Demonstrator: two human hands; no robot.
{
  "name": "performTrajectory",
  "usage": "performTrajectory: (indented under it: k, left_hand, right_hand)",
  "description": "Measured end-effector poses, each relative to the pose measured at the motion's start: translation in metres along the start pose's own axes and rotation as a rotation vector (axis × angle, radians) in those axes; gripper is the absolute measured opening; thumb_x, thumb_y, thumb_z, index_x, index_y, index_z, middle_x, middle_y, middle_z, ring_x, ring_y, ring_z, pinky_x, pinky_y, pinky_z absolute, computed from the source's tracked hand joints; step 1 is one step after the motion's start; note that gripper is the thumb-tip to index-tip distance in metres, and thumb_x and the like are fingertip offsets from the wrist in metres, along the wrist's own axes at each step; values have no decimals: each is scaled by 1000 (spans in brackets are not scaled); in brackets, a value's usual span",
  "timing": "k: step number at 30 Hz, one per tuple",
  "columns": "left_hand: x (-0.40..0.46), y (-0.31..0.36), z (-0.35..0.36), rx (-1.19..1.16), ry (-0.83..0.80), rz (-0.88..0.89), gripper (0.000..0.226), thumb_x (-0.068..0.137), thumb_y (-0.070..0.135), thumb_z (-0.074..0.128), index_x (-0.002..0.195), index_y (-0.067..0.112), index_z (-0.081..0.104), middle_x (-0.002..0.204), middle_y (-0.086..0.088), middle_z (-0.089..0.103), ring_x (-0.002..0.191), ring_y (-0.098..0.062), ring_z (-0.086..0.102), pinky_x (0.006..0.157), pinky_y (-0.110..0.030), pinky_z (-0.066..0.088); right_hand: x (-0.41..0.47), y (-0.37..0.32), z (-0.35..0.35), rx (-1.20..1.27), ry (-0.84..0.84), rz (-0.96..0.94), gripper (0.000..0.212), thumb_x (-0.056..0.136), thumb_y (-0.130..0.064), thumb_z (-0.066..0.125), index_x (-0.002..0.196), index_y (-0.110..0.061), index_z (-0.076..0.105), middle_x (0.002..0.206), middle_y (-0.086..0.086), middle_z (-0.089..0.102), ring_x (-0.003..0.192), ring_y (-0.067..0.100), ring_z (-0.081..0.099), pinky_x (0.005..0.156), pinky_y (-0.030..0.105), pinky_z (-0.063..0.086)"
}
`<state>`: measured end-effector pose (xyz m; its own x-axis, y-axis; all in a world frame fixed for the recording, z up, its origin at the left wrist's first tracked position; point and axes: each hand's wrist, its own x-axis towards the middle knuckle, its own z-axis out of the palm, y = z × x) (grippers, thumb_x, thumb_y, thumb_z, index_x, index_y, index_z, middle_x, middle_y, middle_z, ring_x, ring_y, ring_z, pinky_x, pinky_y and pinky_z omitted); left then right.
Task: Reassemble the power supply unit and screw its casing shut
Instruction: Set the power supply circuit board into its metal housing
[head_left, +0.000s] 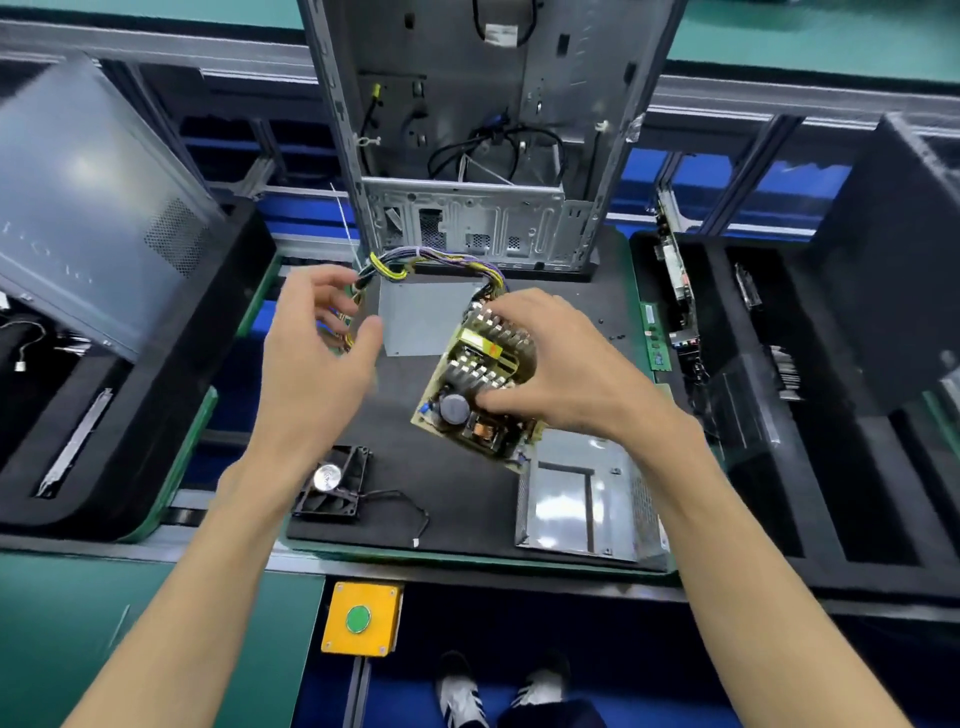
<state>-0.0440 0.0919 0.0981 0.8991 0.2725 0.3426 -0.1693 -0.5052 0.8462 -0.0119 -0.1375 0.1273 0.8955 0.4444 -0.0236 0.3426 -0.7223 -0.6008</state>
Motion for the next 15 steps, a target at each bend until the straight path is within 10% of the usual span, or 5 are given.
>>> performTrajectory:
  k: [3, 6, 10, 15]
  left_hand:
    - [6, 10, 16, 203, -160, 86, 65, 83, 21, 80, 139, 23, 47, 127, 3, 45, 122, -22, 45, 106, -34, 37]
    - [16, 19, 40, 328, -395, 118, 48, 85, 23, 80, 129, 18, 63, 136, -4, 56, 133, -25, 43, 115, -45, 28]
    - [22, 30, 68, 256, -594, 111, 11, 95, 15, 66, 105, 15, 70, 92, 1, 75, 94, -24, 65, 91, -36, 47]
    - [30, 31, 99, 238, -644, 119, 21, 96, 6, 57, 106, 20, 69, 78, 3, 70, 72, -15, 64, 69, -32, 50]
  right_hand:
    - [-15, 19, -14, -90, -99, -24, 79, 75, -29, 84, 146, -20, 52, 147, -3, 49, 130, 18, 41, 106, 24, 31]
    - [-30, 37, -18, -105, -121, -11, 77, 74, -25, 85, 144, -18, 54, 147, -1, 50, 131, 20, 41, 105, 21, 27]
    - [-48, 61, -22, -97, -84, 59, 79, 74, -17, 82, 147, -17, 51, 153, -1, 46, 139, 22, 38, 117, 28, 28]
    - [-62, 79, -26, -167, -144, 123, 79, 76, -17, 83, 147, -17, 49, 154, 0, 43, 141, 23, 35, 118, 38, 31]
